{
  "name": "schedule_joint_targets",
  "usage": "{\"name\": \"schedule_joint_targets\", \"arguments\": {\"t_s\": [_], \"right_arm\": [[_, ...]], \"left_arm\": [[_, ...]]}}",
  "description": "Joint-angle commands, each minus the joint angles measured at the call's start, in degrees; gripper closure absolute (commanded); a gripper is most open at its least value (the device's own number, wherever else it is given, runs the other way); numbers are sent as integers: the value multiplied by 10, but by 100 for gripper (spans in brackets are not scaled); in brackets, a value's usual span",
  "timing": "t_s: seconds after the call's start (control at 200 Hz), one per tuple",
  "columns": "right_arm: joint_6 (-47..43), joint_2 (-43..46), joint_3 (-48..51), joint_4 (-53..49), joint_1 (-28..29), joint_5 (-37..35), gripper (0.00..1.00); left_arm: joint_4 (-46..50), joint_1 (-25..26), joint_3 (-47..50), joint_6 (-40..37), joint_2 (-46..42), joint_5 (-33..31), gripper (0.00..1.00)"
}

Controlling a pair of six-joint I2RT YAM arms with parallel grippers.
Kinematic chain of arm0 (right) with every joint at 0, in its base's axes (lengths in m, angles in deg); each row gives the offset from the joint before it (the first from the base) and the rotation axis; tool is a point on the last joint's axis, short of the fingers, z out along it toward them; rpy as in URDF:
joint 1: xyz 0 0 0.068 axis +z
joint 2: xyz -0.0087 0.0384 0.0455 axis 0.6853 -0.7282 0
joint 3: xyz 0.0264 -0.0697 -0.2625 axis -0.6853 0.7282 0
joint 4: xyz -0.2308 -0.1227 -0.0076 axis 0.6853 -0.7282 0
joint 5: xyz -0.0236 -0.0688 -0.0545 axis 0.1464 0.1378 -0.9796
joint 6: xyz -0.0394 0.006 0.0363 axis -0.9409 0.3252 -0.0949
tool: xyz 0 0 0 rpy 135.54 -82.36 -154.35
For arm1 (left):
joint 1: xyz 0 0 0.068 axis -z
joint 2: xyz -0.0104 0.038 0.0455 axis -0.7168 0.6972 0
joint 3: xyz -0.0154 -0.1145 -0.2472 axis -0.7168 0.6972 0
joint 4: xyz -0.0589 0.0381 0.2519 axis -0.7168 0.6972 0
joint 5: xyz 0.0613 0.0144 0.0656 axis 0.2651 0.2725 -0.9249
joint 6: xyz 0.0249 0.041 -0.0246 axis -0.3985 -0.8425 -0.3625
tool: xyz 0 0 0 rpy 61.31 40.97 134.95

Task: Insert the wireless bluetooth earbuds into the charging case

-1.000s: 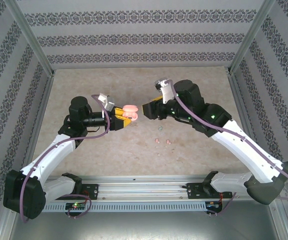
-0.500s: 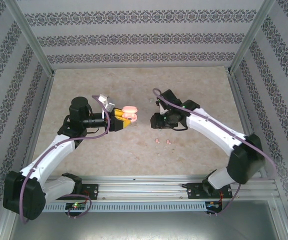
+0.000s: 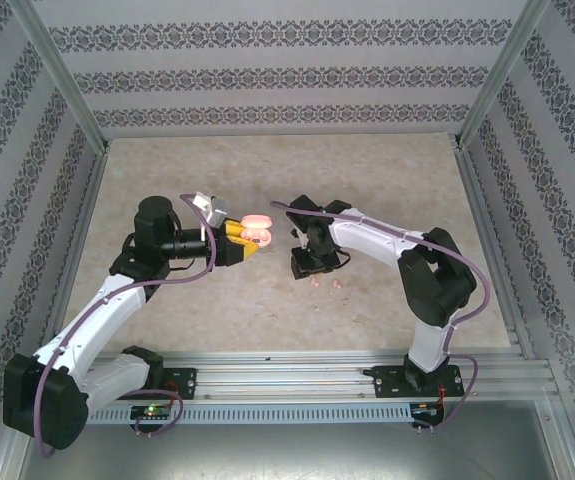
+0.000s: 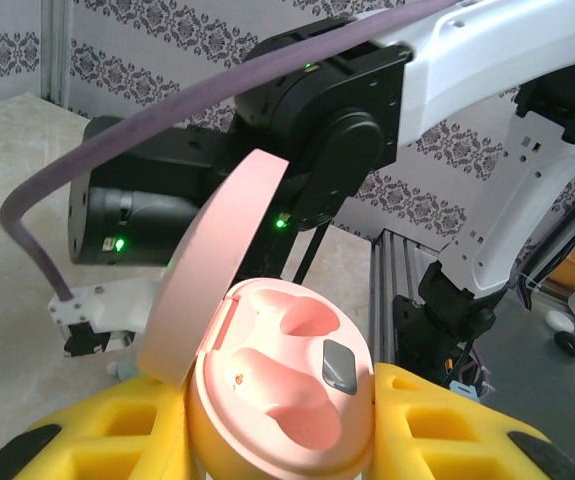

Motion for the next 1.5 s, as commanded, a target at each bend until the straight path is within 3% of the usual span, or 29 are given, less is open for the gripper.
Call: {"name": "schedule_joint_targets", "arguments": {"t_s": [0.0,0.864,1.109,1.319,1.494], "right_arm": [[-22,-17,-23,-37,9,-23,60],[-40,-87,-35,-40,8,-48,65],[-38,-91,-31,-41,7,-48,76],[-16,-45,-2,-17,-5,-32,83],[34,62,35,20,-15,-25,86]], "left_arm": [[20,-8,2,-20,-14,-4,82],[32,-12,1,-26,-21,-5,82],[32,-13,2,-26,-24,-5,82],[18,-13,3,-20,-21,-4,82],[-10,-13,-3,-8,-8,1,82]]}}
